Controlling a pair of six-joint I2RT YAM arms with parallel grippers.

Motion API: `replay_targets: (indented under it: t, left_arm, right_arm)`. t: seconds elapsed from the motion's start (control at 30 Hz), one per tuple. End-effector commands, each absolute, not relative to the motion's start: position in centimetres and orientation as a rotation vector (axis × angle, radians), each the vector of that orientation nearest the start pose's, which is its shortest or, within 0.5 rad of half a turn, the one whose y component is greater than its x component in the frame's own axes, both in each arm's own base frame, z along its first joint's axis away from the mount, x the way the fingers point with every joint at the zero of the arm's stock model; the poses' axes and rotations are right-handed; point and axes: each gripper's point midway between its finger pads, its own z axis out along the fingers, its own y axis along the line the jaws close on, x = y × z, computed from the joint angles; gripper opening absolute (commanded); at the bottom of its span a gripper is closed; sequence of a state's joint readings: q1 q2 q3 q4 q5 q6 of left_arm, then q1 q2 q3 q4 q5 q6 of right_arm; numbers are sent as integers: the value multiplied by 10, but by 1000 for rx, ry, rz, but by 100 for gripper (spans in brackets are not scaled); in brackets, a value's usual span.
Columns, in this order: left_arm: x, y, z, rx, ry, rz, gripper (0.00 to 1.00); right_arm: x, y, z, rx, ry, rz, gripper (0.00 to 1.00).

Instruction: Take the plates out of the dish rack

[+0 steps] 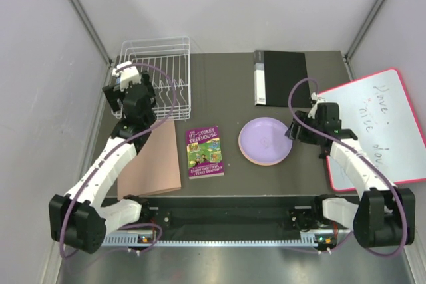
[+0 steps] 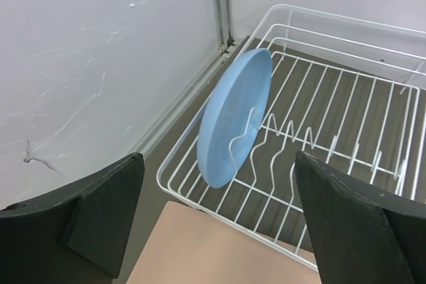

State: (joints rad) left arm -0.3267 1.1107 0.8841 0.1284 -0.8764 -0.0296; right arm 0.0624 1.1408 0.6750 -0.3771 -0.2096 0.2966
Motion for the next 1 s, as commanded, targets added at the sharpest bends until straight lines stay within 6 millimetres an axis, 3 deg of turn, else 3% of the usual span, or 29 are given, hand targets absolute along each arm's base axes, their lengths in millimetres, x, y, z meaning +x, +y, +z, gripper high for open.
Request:
replay_targets:
  t: [0.0, 0.1, 0.17, 0.27, 0.43, 0.6, 0.73, 0.87, 0.97]
  left_arm:
    - [370, 38, 284, -473, 1604, 434, 99]
    - [379, 53, 273, -508, 1599, 448, 99]
    - [386, 65, 268, -542, 1581, 488, 99]
    - [399, 79, 260, -554, 1587, 530, 99]
    - [433, 84, 247, -530, 1630, 518, 94]
    - [455, 95, 239, -530, 1645, 558, 80]
    - [467, 103, 221, -534, 1692, 623, 71]
    - [468, 106, 213, -559, 1694, 629, 49]
    - [468, 108, 208, -556, 1712, 653, 45]
  right_arm:
    - [299, 44, 137, 227, 2252, 282, 69]
    - [303, 43, 155, 222, 2179, 279, 72]
    - [304, 45, 156, 215, 2176, 295, 72]
    - [308, 51, 150, 193, 2204, 327, 72]
    - [316, 60, 135, 166, 2246, 375, 72]
    - [318, 65, 126, 148, 2272, 407, 70]
    - [321, 66, 119, 132, 2291, 408, 70]
    - [324, 68, 114, 123, 2309, 414, 70]
    - [326, 71, 112, 116, 2316, 434, 69]
